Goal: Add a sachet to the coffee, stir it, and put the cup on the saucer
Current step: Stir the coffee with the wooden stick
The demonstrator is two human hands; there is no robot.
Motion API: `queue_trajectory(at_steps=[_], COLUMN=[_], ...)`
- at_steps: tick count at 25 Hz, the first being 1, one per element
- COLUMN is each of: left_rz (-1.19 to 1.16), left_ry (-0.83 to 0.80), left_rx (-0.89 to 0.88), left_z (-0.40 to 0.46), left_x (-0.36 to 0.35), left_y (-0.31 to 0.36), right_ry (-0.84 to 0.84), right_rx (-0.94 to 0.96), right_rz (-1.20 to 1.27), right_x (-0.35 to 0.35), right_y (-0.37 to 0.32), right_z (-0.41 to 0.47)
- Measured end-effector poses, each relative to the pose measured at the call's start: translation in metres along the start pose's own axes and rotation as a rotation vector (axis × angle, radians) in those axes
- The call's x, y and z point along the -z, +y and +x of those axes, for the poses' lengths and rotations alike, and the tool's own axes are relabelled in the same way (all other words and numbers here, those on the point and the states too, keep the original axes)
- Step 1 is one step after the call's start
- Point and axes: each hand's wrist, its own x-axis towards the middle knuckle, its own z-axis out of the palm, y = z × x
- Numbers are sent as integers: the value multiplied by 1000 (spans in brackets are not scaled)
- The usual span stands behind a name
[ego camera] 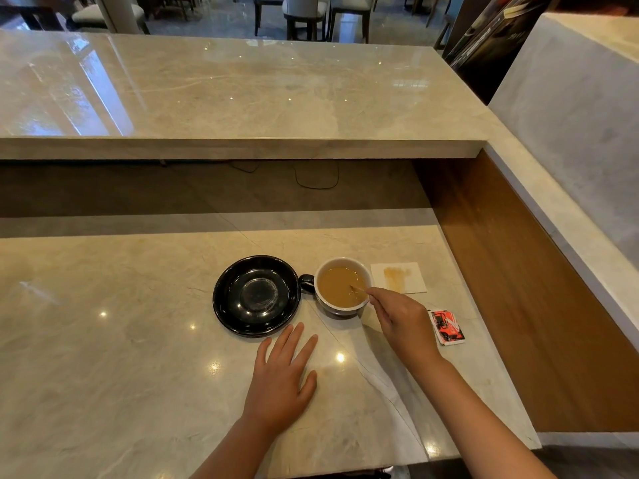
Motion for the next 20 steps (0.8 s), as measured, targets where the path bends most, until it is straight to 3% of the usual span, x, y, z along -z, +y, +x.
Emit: queue_trajectory(at_steps=[4,10,12,16,20], left_rz=[4,5,7,9,-8], left_ry=[6,3,-5,-5,11], left_rx=[1,3,8,-1,-18], left_z=[0,0,0,0,0], left_x=[0,-1,-1,-2,-1], left_y=[0,-1,-1,-2,-2], right_ry=[-71,-137,-110,-36,14], right_rx=[-40,-458,-522,-386,-133], right_rz=[-40,384,507,414,204], right_x=[13,15,7,-9,-8], right_y=[-7,-12,-13,-11,-6], right_z=[4,18,18,15,10])
